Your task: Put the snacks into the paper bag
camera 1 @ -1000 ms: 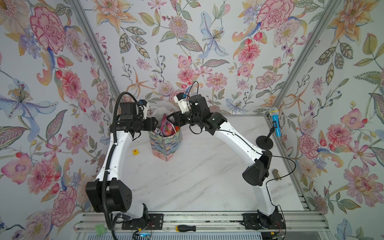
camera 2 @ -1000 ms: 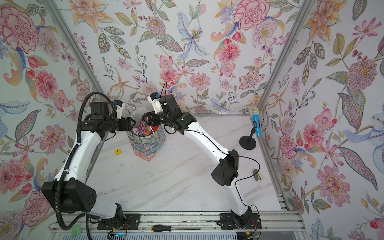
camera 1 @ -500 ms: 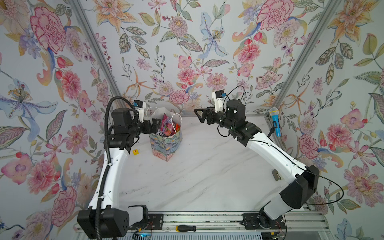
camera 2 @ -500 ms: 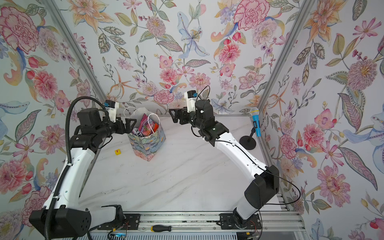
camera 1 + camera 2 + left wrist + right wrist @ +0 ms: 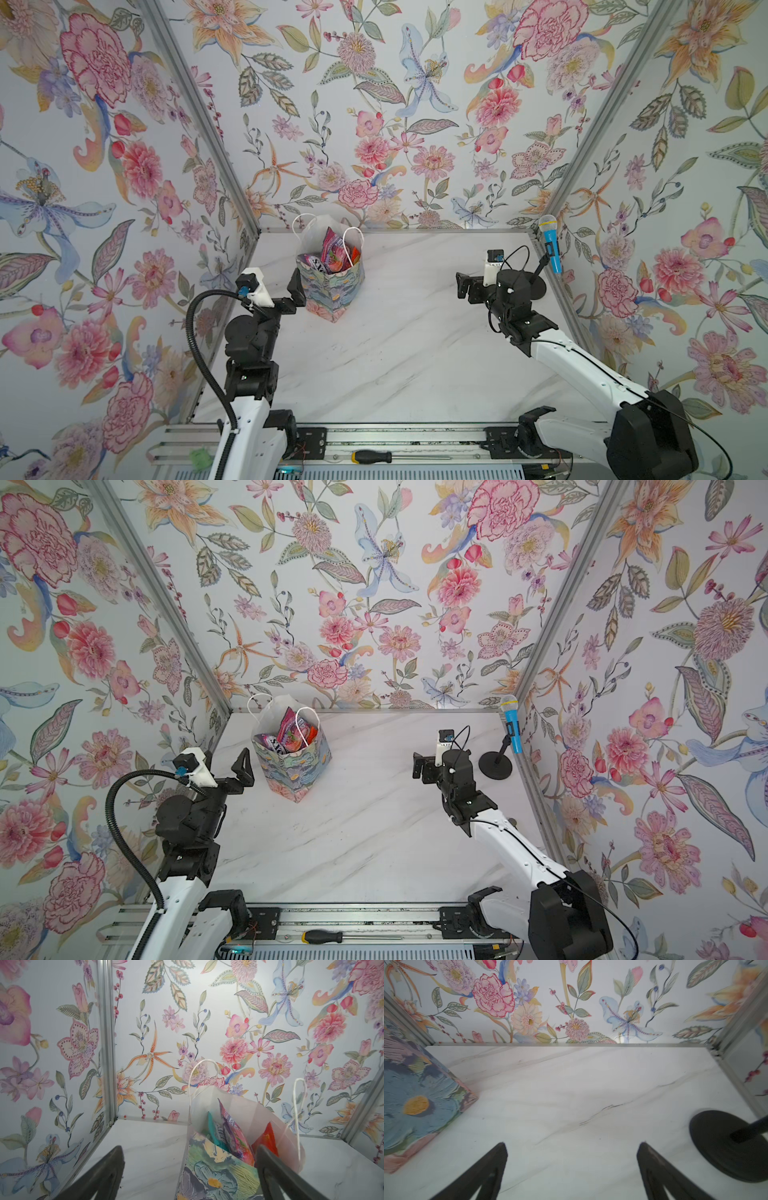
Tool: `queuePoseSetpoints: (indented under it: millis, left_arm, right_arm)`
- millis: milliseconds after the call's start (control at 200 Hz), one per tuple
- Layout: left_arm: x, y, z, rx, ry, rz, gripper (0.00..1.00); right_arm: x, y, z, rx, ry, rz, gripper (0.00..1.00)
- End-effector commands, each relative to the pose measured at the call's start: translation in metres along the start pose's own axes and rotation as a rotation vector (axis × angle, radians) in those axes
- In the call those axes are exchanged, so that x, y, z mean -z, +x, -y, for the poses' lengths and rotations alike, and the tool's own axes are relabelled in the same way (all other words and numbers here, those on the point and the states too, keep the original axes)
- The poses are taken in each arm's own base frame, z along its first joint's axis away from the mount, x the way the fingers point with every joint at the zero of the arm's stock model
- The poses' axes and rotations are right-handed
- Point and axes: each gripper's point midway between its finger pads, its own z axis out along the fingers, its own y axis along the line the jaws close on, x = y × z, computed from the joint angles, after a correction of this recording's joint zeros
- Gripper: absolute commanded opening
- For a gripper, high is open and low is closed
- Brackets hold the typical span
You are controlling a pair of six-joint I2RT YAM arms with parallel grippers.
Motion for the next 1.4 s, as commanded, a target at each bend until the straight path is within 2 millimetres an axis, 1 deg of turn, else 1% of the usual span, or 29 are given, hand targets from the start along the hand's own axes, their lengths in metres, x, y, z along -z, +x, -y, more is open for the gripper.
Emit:
queuePoseSetpoints:
  millis: [0, 120, 170, 245, 280, 300, 305, 315, 355, 405, 460, 555, 585, 661, 711, 766, 811, 856, 931, 1041, 1106, 1161, 1261, 1346, 1351, 1366, 1396]
  left_arm:
    - [-0.004, 0.006, -0.021, 0.017, -0.107, 0.035, 0.99]
    - [0.001, 0.037, -0.041, -0.009, -0.196, 0.005, 0.99]
    - [0.005, 0.047, -0.049, -0.022, -0.237, 0.004, 0.99]
    - [0.012, 0.061, -0.063, -0.038, -0.304, 0.007, 0.99]
    - [0.016, 0.068, -0.07, -0.036, -0.343, 0.007, 0.99]
    - [0.017, 0.067, -0.074, -0.032, -0.365, 0.023, 0.99]
    - [0.019, 0.073, -0.076, -0.033, -0.373, 0.011, 0.99]
    - [0.021, 0.08, -0.079, -0.034, -0.385, 0.002, 0.99]
    - [0.024, 0.09, -0.085, -0.036, -0.417, 0.0, 0.99]
    - [0.027, 0.101, -0.091, -0.047, -0.443, -0.004, 0.99]
    - [0.024, 0.111, -0.093, -0.065, -0.448, -0.025, 0.99]
    - [0.012, 0.124, -0.09, -0.095, -0.41, -0.065, 0.99]
    - [0.009, 0.128, -0.088, -0.104, -0.393, -0.073, 0.99]
    - [0.004, 0.134, -0.087, -0.12, -0.381, -0.079, 0.99]
    - [0.002, 0.138, -0.086, -0.134, -0.37, -0.078, 0.99]
    - [0.0, 0.142, -0.083, -0.145, -0.347, -0.075, 0.99]
    - [-0.005, 0.144, -0.08, -0.16, -0.323, -0.089, 0.99]
    - [-0.01, 0.146, -0.079, -0.17, -0.317, -0.117, 0.99]
    - [-0.015, 0.147, -0.079, -0.176, -0.312, -0.12, 0.99]
    - [-0.025, 0.149, -0.072, -0.218, -0.264, -0.131, 0.99]
    - [-0.027, 0.151, -0.069, -0.229, -0.245, -0.105, 0.99]
    - [-0.03, 0.154, -0.061, -0.248, -0.201, -0.117, 0.99]
    - [-0.034, 0.155, -0.06, -0.259, -0.203, -0.122, 0.99]
    - [-0.033, 0.165, -0.058, -0.273, -0.192, -0.159, 0.99]
    - [-0.037, 0.16, -0.057, -0.274, -0.191, -0.147, 0.99]
    - [-0.041, 0.157, -0.054, -0.276, -0.181, -0.136, 0.99]
    - [-0.043, 0.159, -0.051, -0.286, -0.162, -0.141, 0.99]
  right_arm:
    - [0.007, -0.008, 0.03, 0.109, 0.124, 0.149, 0.99]
    - [0.007, 0.022, 0.064, 0.069, 0.216, 0.128, 0.99]
    - [0.008, 0.032, 0.076, 0.059, 0.245, 0.133, 0.99]
    - [0.01, 0.042, 0.091, 0.054, 0.278, 0.153, 0.99]
    - [0.01, 0.045, 0.096, 0.053, 0.285, 0.162, 0.99]
    - [0.01, 0.046, 0.098, 0.054, 0.289, 0.169, 0.99]
    - [0.01, 0.047, 0.099, 0.058, 0.291, 0.169, 0.99]
    - [0.009, 0.048, 0.102, 0.058, 0.298, 0.167, 0.99]
    - [0.007, 0.051, 0.106, 0.076, 0.31, 0.16, 0.99]
    - [0.005, 0.053, 0.107, 0.093, 0.306, 0.162, 0.99]
    - [0.003, 0.055, 0.105, 0.116, 0.295, 0.174, 0.99]
    - [-0.001, 0.062, 0.101, 0.144, 0.268, 0.196, 0.99]
    - [-0.004, 0.067, 0.101, 0.15, 0.265, 0.186, 0.99]
    - [-0.009, 0.075, 0.096, 0.164, 0.24, 0.182, 0.99]
    - [-0.007, 0.074, 0.101, 0.152, 0.259, 0.203, 0.99]
    - [-0.007, 0.08, 0.103, 0.128, 0.242, 0.197, 0.99]
    - [-0.011, 0.086, 0.102, 0.131, 0.223, 0.185, 0.99]
    - [-0.012, 0.082, 0.102, 0.147, 0.235, 0.214, 0.99]
    - [-0.019, 0.087, 0.106, 0.117, 0.236, 0.144, 0.99]
    - [-0.021, 0.086, 0.112, 0.099, 0.254, 0.147, 0.99]
    - [-0.02, 0.086, 0.114, 0.095, 0.265, 0.146, 0.99]
    - [-0.023, 0.086, 0.115, 0.089, 0.262, 0.141, 0.99]
    - [-0.025, 0.086, 0.116, 0.077, 0.248, 0.129, 0.99]
    - [-0.025, 0.086, 0.116, 0.077, 0.249, 0.127, 0.99]
    - [-0.025, 0.086, 0.116, 0.077, 0.25, 0.127, 0.99]
    - [-0.026, 0.086, 0.116, 0.078, 0.248, 0.128, 0.99]
    - [-0.025, 0.086, 0.116, 0.077, 0.248, 0.128, 0.99]
